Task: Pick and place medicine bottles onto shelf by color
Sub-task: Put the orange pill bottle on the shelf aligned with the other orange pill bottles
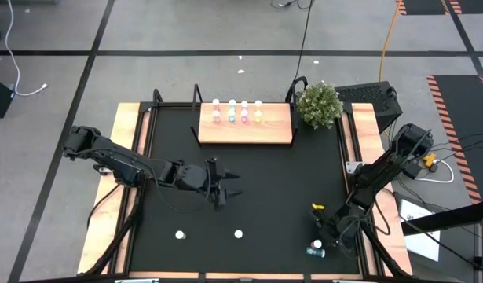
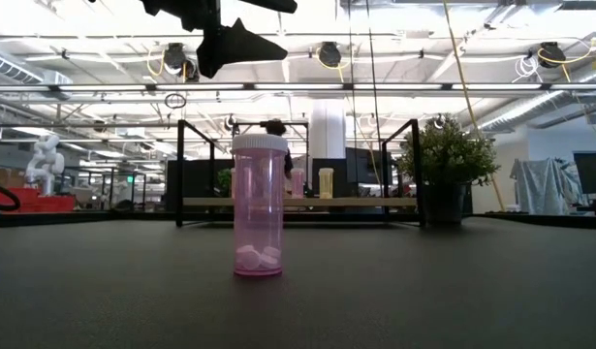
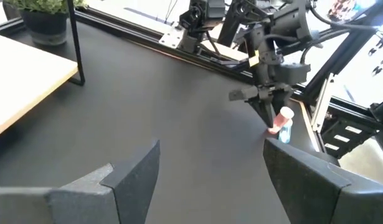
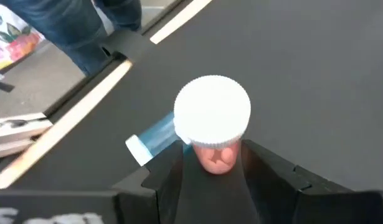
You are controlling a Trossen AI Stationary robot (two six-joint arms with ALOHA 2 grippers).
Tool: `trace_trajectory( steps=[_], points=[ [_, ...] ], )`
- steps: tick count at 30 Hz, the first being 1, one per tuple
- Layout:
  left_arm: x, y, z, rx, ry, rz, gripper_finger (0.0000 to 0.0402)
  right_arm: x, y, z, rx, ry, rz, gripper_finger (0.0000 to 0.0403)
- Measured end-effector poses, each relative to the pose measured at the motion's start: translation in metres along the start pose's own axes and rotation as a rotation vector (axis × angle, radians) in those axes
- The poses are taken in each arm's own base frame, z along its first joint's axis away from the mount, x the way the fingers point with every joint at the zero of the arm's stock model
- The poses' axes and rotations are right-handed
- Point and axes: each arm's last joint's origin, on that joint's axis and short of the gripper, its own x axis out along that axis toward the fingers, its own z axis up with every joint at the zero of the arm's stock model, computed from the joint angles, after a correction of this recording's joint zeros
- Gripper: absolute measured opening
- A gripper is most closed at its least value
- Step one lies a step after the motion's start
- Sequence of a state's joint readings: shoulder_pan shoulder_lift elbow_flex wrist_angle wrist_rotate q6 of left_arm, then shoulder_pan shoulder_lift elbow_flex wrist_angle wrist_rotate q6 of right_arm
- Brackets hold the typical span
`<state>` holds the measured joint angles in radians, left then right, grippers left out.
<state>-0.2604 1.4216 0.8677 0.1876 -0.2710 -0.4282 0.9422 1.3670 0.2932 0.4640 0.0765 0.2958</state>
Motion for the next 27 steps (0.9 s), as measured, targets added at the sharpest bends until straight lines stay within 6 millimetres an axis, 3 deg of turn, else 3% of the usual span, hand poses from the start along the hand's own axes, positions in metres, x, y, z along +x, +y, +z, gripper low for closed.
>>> trace_trajectory(
  steps=[6,12,17,21,27],
  points=[
    [0.0,0.0,0.0,-0.026,0.0,0.0,0.0285,0.005,-0.005,-0.003,-0.017,0.018,-0.022,0.015],
    [0.0,-0.001,0.001,-0.032,-0.009,-0.004,0.0285,0.006,-0.012,-0.001,0.023,0.004,-0.049,0.0111],
    [0.001,-0.008,0.023,0.0,-0.079,-0.028,0.0285,0.001,-0.021,0.008,0.189,-0.055,-0.075,0.0086],
    [0.016,-0.011,0.038,0.094,-0.083,-0.013,0.0285,-0.007,-0.037,0.017,0.341,-0.108,-0.124,0.0085],
    [0.069,-0.015,0.056,0.135,0.036,-0.105,0.0285,-0.025,-0.07,0.018,0.564,-0.085,-0.163,0.0088]
  ],
)
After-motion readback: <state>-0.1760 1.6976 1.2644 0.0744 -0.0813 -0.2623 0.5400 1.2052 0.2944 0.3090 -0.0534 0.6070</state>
